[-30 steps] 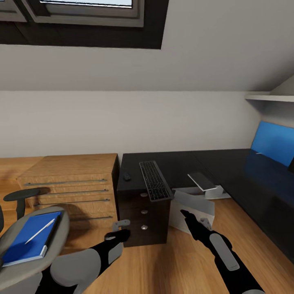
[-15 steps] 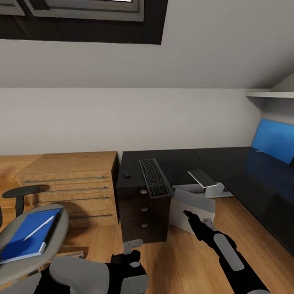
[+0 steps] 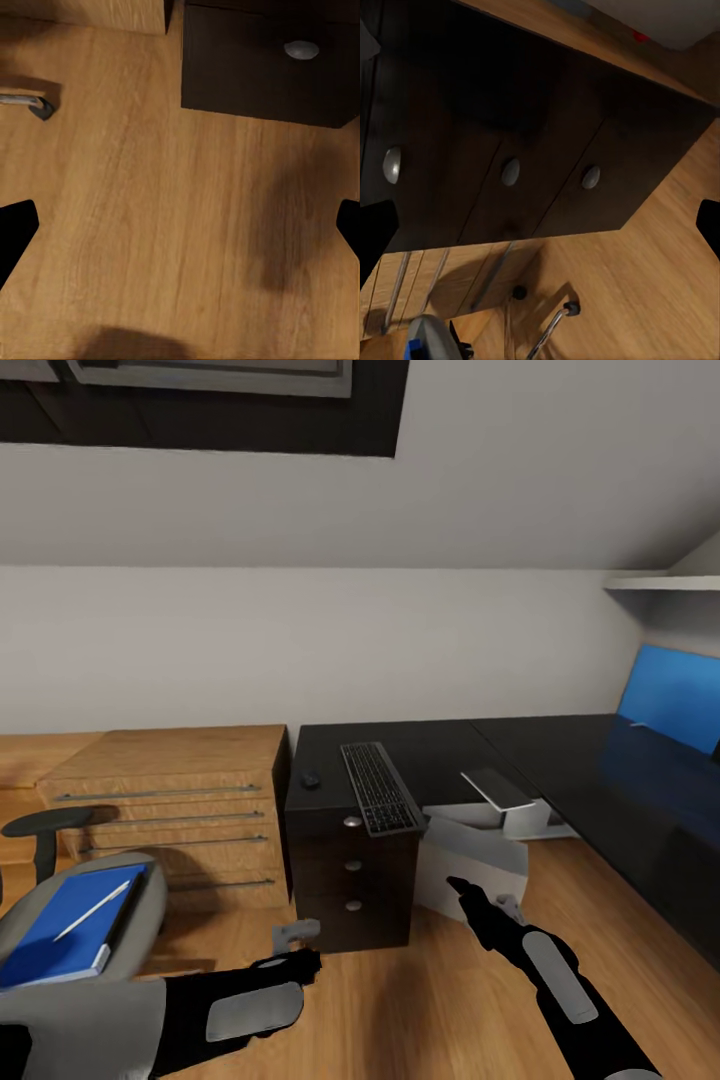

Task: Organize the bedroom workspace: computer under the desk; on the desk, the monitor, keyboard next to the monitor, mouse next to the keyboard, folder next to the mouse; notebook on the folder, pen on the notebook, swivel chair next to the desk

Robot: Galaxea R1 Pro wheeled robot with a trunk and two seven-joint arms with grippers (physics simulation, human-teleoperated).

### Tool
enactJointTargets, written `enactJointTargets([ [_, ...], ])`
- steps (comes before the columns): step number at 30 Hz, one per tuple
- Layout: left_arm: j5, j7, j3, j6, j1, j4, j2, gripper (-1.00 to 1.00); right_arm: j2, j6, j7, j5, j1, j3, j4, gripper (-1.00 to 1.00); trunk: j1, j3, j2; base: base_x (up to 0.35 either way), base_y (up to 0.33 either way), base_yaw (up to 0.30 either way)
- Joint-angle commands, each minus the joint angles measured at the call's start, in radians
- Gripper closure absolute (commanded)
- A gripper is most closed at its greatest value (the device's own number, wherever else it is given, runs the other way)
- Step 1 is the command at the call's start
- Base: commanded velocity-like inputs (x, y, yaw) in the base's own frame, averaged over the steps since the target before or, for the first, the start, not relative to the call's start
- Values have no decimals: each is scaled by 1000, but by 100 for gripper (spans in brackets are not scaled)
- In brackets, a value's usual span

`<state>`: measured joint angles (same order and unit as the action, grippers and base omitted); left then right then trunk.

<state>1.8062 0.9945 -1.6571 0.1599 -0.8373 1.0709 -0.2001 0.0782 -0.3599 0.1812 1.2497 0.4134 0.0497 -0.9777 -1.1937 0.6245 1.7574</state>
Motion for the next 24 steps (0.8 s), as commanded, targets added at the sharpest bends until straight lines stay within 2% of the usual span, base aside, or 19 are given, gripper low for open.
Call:
enactJointTargets([
  [1, 7, -12, 15, -2, -2, 7, -16, -100, 1, 0, 8, 10, 1, 4, -2, -100, -4, 4, 8, 0, 0, 0],
  [2, 6, -26, 31, -10, -2, 12, -30, -100, 0, 0, 8, 9, 1, 5, -2, -100, -8, 8, 15, 0, 0, 0],
  [3, 5, -61, 58, -23, -2, 19, -58, -100, -1, 1, 7, 7, 1, 10, -4, -100, -12, 11, 22, 0, 0, 0],
  [4, 5, -128, 87, -35, -2, 24, -98, -100, -3, 4, 6, 1, 1, 30, -6, -100, -15, 14, 29, 0, 0, 0],
  [5, 6, -154, 93, -38, -2, 24, -110, -100, -4, 5, 5, -2, 1, 40, -7, -100, -19, 17, 36, 0, 0, 0],
  [6, 7, -214, 103, -42, -2, 21, -131, -100, -5, 6, 2, -7, 1, 64, -8, -100, -23, 20, 43, 0, 0, 0],
  [7, 10, -359, 121, -49, -2, 1, -176, -100, -5, 8, -48, -15, 1, 112, -25, -100, -27, 23, 50, 0, 0, 0],
  [10, 11, -386, 135, -50, -2, -3, -186, -100, -3, 7, -92, -14, 1, 118, -45, -100, -38, 33, 71, 0, 0, 0],
  [12, 13, -402, 167, -50, -2, -3, -191, -100, -7, -1, -129, -4, 2, 116, -87, -100, -46, 39, 85, 0, 0, 0],
  [14, 13, -403, 170, -50, -2, -3, -191, -100, -7, 0, -134, -3, 5, 116, -102, -100, -54, 45, 99, 0, 0, 0],
  [17, 13, -404, 171, -50, -2, -3, -191, -100, -7, -2, -141, 3, 58, 114, -140, -100, -65, 55, 120, 0, 0, 0],
  [24, 14, -404, 167, -51, -2, -2, -189, -100, -1, -3, -189, 35, 70, 114, -173, -100, -92, 76, 169, 0, 0, 0],
])
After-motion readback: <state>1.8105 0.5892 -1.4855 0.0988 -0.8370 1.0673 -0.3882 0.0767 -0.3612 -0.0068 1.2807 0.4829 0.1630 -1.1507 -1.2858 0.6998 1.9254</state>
